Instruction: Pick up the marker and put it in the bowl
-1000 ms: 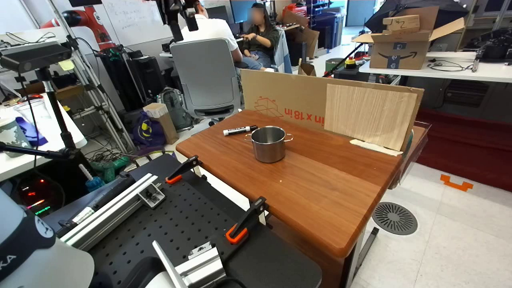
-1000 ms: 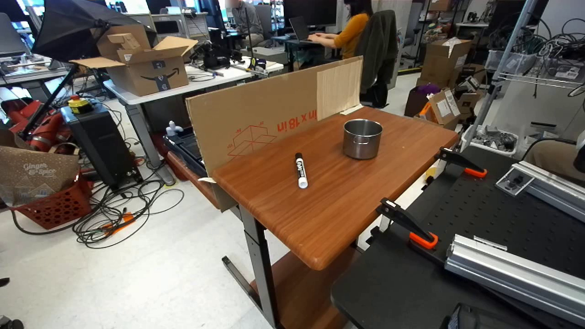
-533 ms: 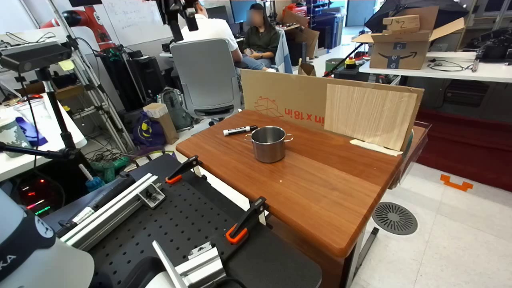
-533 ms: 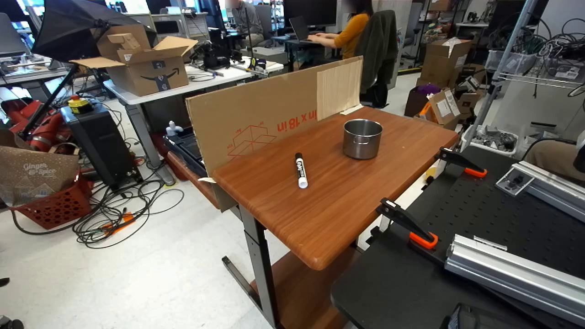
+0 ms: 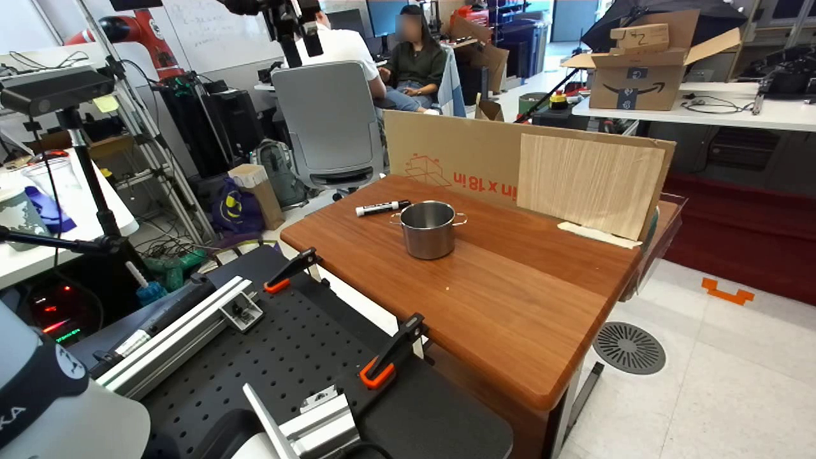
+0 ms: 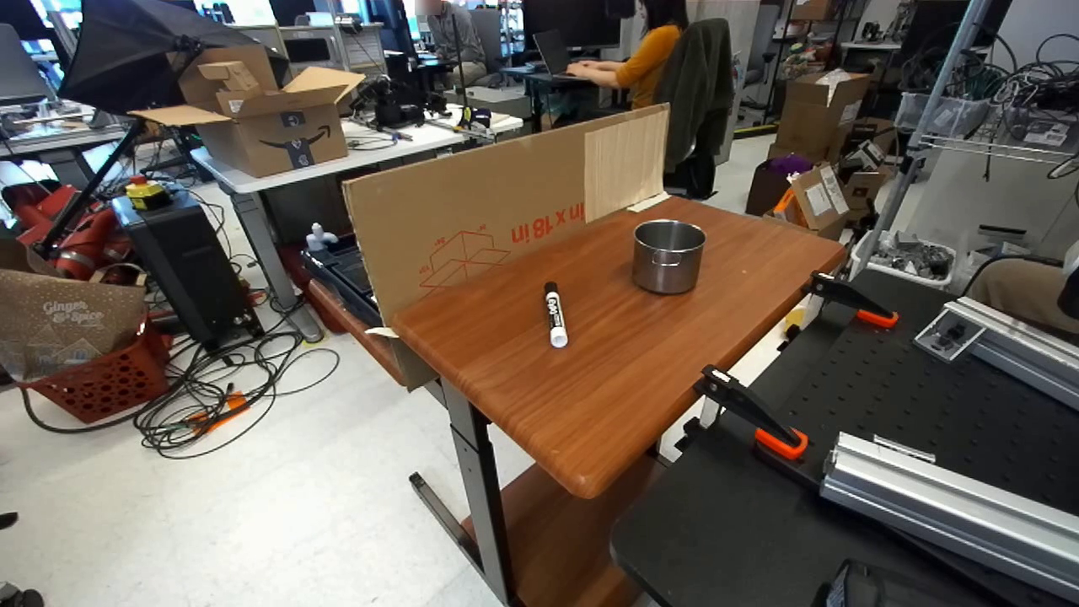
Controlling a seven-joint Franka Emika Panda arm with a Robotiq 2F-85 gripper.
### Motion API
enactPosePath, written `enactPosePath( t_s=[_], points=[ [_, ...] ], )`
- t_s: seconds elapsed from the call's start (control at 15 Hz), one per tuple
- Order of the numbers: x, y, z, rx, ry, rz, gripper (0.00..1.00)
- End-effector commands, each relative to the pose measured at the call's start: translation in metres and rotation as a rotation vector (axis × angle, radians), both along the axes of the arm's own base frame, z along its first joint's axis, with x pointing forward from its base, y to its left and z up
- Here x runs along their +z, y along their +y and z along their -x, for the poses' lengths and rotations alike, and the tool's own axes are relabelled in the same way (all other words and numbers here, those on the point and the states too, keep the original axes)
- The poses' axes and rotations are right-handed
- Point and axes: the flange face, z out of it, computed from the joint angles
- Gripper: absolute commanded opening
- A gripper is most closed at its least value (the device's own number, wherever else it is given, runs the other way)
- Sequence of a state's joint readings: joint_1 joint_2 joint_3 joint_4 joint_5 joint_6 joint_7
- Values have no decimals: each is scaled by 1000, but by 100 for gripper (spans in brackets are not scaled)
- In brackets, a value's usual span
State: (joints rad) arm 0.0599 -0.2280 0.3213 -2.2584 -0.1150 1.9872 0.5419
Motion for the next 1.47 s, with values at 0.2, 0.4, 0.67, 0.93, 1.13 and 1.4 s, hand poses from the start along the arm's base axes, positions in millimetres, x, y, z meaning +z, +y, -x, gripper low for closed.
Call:
enactPosePath(
  t_s=[0.2,0.4,0.67,0.93,1.13,1.4],
  points=[
    [-34,-4,-37,-188,-33,-126,100],
    [-56,-6,-55,-253,-66,-153,100],
    [-89,-6,-73,-296,-84,-163,100],
    [-123,-3,-89,-289,-67,-164,100],
    [-149,-4,-100,-323,-71,-174,100],
    [-181,-9,-112,-383,-54,-181,100]
  ],
)
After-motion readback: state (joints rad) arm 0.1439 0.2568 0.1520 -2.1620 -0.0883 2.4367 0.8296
